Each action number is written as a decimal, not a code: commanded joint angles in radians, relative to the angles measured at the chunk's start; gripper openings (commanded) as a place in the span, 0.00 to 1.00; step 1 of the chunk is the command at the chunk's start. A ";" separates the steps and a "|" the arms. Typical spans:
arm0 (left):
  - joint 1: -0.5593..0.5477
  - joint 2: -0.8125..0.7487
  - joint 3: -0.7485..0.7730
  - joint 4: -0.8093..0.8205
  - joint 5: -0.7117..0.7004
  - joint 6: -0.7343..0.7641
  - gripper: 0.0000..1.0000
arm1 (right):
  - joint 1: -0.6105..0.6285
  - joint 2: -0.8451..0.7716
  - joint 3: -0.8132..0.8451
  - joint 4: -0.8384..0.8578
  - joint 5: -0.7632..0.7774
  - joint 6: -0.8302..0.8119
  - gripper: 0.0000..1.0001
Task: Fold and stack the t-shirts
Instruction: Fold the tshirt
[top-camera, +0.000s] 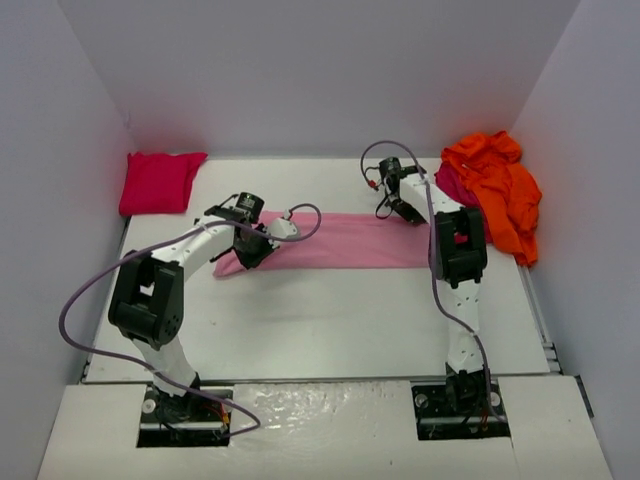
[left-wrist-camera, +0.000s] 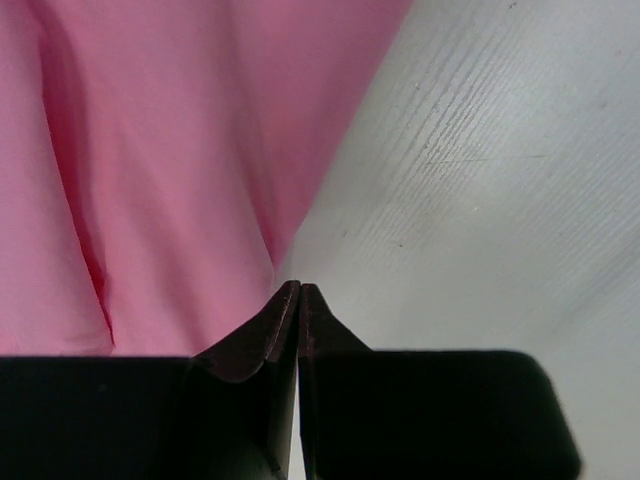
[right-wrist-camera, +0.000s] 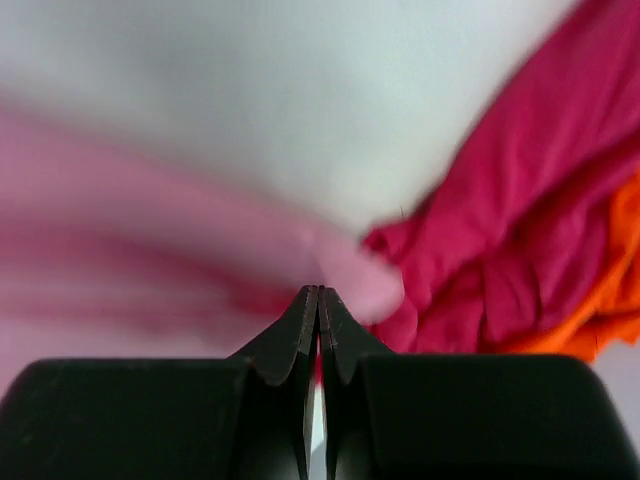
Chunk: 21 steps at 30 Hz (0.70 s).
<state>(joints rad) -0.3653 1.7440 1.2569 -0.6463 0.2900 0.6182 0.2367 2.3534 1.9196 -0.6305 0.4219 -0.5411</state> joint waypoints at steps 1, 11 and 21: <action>0.012 -0.079 0.001 0.001 -0.002 0.002 0.00 | 0.000 -0.285 -0.128 -0.055 -0.039 0.016 0.00; 0.088 -0.122 0.007 -0.029 -0.113 -0.075 0.33 | 0.003 -0.420 -0.336 -0.105 -0.228 0.032 0.01; 0.129 -0.132 -0.015 -0.029 -0.211 -0.140 0.34 | 0.023 -0.337 -0.409 -0.127 -0.353 0.022 0.00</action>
<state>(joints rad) -0.2457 1.6772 1.2209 -0.6677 0.1295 0.5169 0.2473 1.9806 1.5302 -0.7251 0.1243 -0.5219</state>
